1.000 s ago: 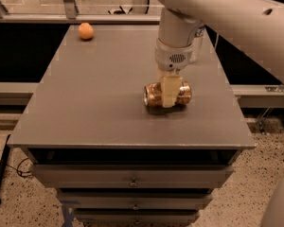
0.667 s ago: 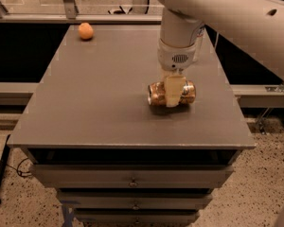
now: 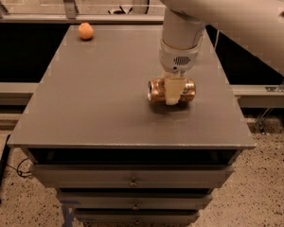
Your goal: Knock orange can over
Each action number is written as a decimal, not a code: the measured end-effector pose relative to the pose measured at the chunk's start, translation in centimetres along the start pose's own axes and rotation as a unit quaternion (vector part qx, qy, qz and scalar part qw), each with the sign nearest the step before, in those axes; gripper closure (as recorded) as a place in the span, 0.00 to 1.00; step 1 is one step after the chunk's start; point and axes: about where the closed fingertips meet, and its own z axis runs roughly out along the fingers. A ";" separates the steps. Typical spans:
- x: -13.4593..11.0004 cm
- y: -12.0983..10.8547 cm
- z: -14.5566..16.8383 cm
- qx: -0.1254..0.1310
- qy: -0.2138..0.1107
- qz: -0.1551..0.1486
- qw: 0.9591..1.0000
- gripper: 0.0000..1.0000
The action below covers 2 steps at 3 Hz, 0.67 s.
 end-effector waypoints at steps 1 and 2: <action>0.6 1.4 0.5 -0.007 -0.003 0.014 1.000 0.00; 0.8 1.5 0.5 -0.008 -0.003 0.016 1.000 0.00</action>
Offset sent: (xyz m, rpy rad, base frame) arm -0.0167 -0.0057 -0.0059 0.0052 0.0292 -0.0260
